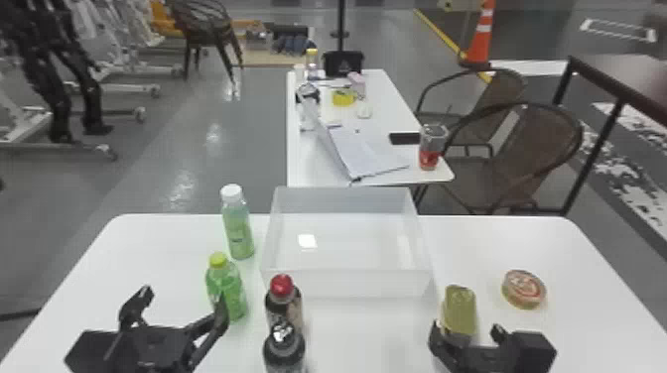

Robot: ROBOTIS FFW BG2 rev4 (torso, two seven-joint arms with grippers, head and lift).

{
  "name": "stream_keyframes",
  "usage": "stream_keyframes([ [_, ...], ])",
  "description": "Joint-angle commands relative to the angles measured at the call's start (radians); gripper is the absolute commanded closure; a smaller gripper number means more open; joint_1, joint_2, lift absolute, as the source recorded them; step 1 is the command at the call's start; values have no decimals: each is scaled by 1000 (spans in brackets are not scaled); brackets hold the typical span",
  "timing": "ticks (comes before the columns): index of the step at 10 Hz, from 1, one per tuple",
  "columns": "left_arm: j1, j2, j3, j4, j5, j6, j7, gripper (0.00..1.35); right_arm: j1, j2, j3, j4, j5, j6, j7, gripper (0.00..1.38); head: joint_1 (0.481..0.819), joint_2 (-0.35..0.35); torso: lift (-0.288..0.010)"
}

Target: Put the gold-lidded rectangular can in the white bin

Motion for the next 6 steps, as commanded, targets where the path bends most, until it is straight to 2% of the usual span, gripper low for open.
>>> stream_keyframes([
  [1,-1,0,0,2,1,-5,-1,142,-23,-4,0,22,6,-3,0,91,549,0,-100],
  [5,-1,-11,9,5,1,-10,-13,142,-46,-6,0,71,-2,-3,-5,111,549,0,-100],
  [6,-1,-14,11,5,-2,-10,-18,142,-52,-7,0,79,1,-3,-5,265,549,0,-100],
])
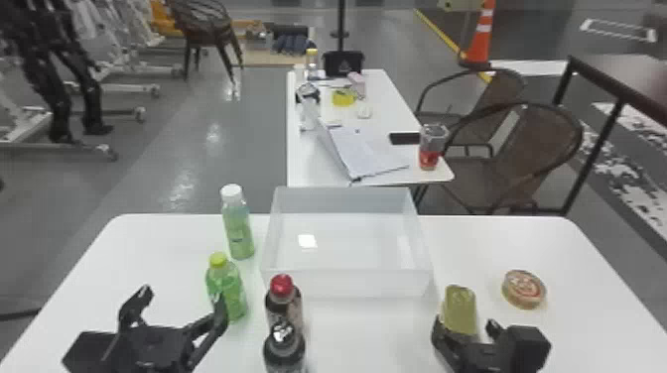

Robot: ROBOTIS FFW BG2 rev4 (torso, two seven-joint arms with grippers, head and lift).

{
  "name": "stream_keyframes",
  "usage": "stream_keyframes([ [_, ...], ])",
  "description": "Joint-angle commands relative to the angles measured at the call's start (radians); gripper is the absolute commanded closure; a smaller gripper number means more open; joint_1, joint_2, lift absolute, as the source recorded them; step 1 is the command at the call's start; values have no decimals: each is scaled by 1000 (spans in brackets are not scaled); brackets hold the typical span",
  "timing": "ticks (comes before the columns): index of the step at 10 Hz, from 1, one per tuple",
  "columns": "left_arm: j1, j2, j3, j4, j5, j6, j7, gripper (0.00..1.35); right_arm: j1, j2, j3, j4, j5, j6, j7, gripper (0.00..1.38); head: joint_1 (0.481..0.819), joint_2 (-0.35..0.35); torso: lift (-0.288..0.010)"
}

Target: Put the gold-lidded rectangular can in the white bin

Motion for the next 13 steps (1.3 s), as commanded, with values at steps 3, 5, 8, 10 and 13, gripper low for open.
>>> stream_keyframes([
  [3,0,-5,3,2,-3,0,-5,142,1,2,0,2,0,-8,-3,1058,549,0,-100],
  [5,0,-5,3,2,-3,2,-5,142,10,5,0,-13,0,-12,-5,1067,549,0,-100],
  [8,0,-7,3,3,-3,5,-5,142,77,-1,-3,-147,11,-29,-12,1065,549,0,-100],
  [10,2,-5,3,3,-5,6,-7,142,163,-30,-3,-328,-12,44,-18,1065,549,0,-100],
  [13,-3,-5,8,8,-6,8,-5,142,194,-50,-3,-483,-64,176,-24,1065,549,0,-100],
])
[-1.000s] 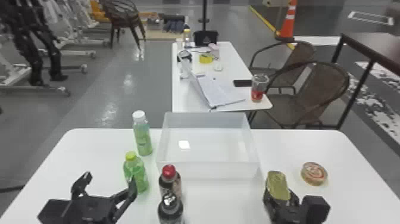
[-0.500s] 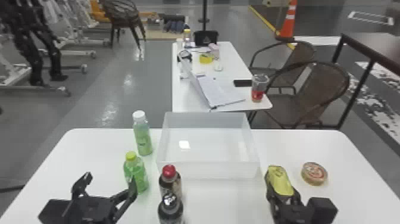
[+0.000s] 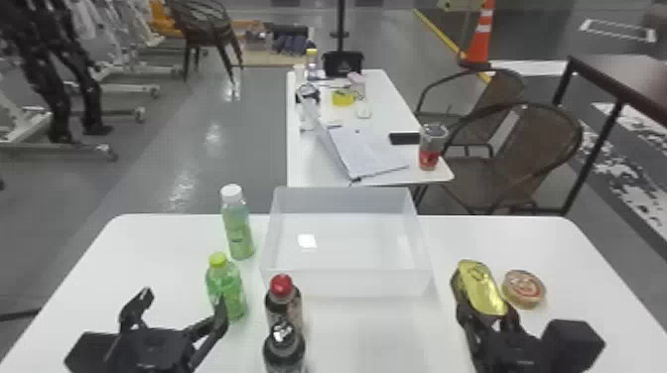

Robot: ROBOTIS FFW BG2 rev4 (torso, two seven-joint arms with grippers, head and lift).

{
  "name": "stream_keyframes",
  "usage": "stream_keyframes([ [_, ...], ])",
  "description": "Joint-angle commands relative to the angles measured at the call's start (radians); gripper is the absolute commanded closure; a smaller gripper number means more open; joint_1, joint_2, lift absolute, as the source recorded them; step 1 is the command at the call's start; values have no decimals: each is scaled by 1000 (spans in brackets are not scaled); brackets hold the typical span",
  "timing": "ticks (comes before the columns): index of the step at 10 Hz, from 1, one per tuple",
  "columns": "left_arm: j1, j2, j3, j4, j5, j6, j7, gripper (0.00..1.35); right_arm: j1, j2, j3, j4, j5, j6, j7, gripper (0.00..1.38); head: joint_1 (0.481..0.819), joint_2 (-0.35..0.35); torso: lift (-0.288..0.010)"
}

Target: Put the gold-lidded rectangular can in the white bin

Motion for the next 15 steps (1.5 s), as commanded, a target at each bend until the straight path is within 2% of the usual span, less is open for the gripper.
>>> stream_keyframes([
  [1,-15,0,2,12,-1,-4,1,142,-38,-26,10,-24,-54,39,1,1065,549,0,-100],
  [3,-25,-2,-3,23,-1,-4,1,142,-132,-83,68,10,-141,62,0,1065,549,0,-100],
  [4,-30,0,-6,29,-1,-4,1,142,-169,-110,89,22,-150,73,1,1065,549,0,-100],
  [5,-33,-2,-9,32,-1,-4,1,142,-192,-119,94,35,-150,99,1,1065,549,0,-100],
  [6,-33,-3,-9,33,-1,-4,1,142,-213,-118,94,55,-149,116,1,1065,549,0,-100],
  [7,-35,-3,-9,35,1,-4,1,142,-242,-107,94,87,-140,131,24,1065,549,0,-100],
  [9,-38,-3,-10,40,4,-4,1,142,-308,-79,109,193,-123,88,56,1065,549,0,-100],
  [12,-45,2,-18,49,7,-9,1,142,-393,-67,160,332,-138,53,58,1065,549,0,-100],
  [15,-56,6,-27,58,10,-7,1,142,-460,-66,200,411,-149,39,59,1065,549,0,-100],
])
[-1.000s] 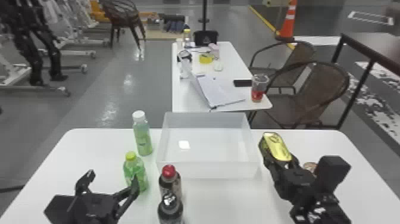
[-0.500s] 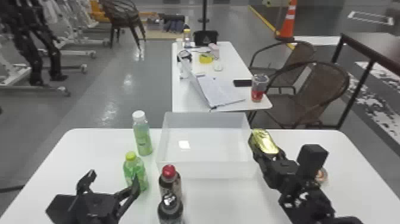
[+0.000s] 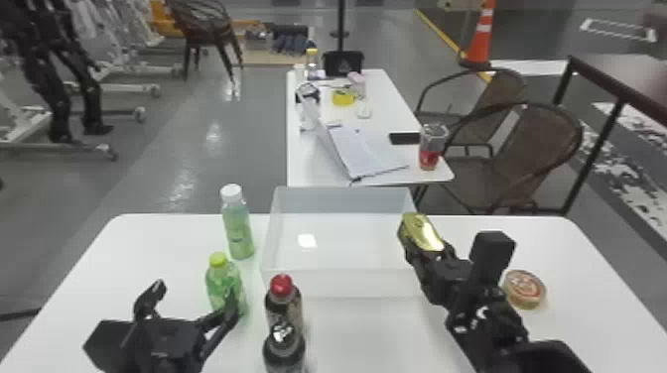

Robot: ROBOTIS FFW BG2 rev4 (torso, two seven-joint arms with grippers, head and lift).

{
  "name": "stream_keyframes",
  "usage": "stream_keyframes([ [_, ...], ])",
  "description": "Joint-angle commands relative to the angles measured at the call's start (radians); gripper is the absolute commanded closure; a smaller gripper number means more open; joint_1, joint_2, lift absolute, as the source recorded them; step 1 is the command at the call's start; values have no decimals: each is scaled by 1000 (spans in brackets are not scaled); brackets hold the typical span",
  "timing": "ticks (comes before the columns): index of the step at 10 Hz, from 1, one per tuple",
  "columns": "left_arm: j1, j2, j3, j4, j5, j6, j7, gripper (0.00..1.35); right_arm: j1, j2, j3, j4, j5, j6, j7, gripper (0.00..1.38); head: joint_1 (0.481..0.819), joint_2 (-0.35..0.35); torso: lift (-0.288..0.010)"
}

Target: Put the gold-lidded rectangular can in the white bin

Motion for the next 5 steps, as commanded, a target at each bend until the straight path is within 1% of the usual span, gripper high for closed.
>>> stream_keyframes([
  [1,-6,4,-8,7,2,2,0,142,-34,-1,22,31,-10,-5,0,1065,549,0,-100],
  [3,-14,7,-16,13,7,4,0,142,-105,1,29,71,-14,-14,0,1065,549,0,-100],
  [4,-18,13,-22,18,10,4,0,142,-133,4,36,99,-26,-16,0,1058,549,0,-100],
  [5,-20,16,-23,19,12,2,0,142,-159,8,37,114,-37,-17,0,1009,549,0,-100],
])
